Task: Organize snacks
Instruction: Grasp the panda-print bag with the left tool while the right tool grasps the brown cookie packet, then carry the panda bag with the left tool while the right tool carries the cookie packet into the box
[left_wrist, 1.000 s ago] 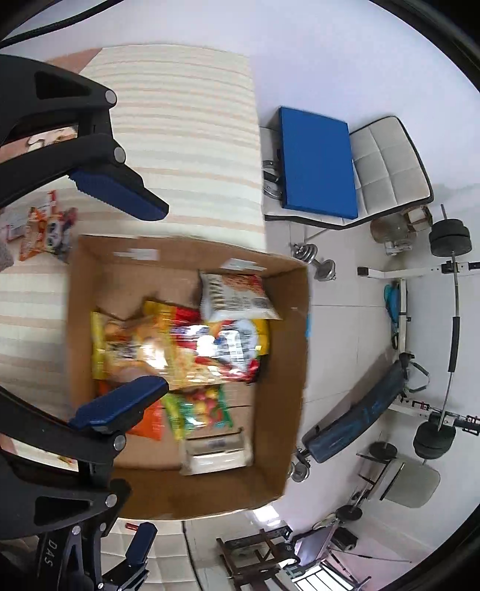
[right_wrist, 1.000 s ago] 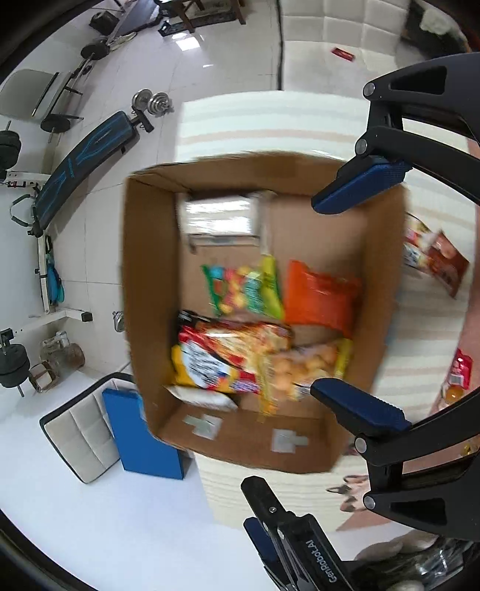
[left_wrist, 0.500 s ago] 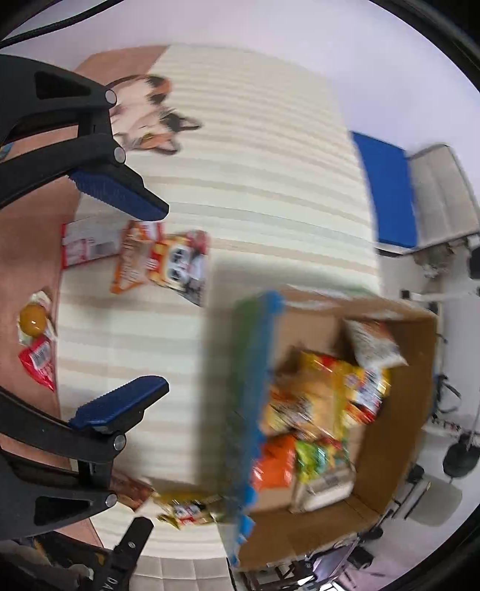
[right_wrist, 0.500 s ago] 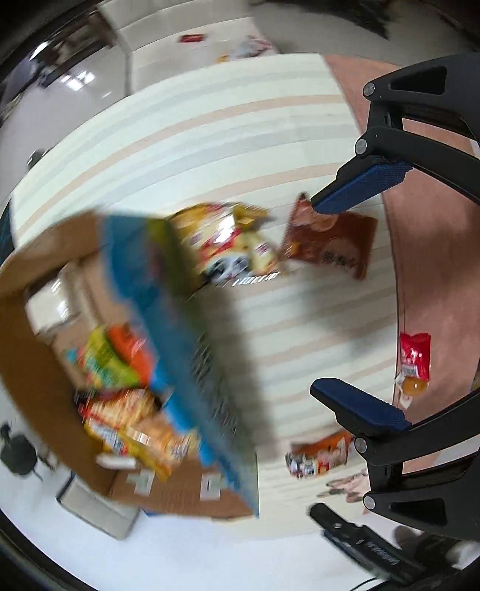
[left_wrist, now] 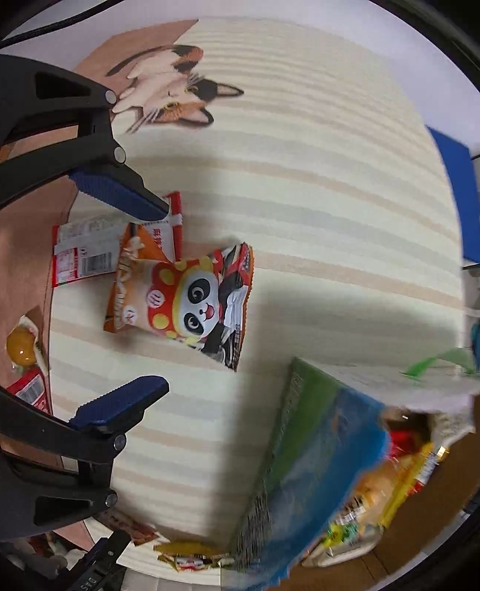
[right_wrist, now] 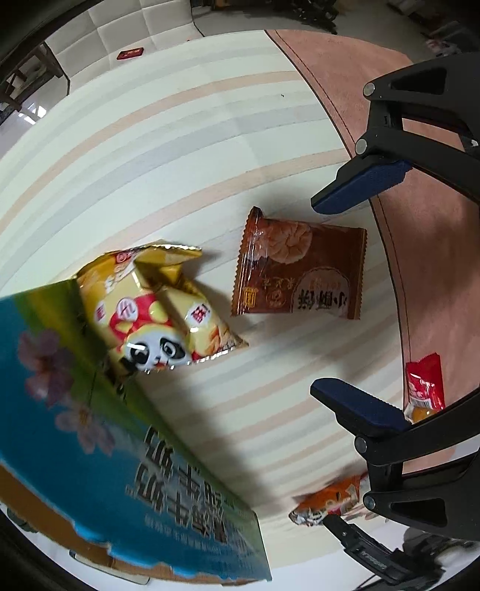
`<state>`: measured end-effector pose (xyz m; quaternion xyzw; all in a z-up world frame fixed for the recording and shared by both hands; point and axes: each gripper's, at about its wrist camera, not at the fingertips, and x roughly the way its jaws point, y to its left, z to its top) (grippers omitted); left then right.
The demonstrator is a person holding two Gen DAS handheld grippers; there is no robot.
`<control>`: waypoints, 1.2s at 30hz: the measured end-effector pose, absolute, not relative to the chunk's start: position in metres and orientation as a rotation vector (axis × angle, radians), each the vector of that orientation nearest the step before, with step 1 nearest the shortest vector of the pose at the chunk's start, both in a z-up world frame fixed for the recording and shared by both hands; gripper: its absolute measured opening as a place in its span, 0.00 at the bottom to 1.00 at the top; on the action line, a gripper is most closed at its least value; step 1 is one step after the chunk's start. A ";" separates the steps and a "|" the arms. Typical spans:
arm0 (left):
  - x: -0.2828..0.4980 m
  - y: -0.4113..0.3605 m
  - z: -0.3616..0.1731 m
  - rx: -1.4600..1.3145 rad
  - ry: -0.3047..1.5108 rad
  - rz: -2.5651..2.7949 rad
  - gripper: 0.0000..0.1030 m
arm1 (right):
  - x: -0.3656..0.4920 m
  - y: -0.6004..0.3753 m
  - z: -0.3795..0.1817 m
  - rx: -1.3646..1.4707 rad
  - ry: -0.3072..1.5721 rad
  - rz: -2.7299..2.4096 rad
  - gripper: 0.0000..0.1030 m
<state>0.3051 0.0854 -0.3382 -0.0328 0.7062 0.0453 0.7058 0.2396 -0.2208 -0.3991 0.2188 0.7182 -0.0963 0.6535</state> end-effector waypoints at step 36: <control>0.229 0.029 -0.325 -0.160 1.617 -0.080 0.34 | 0.191 -0.154 -0.397 0.355 1.608 -0.024 0.58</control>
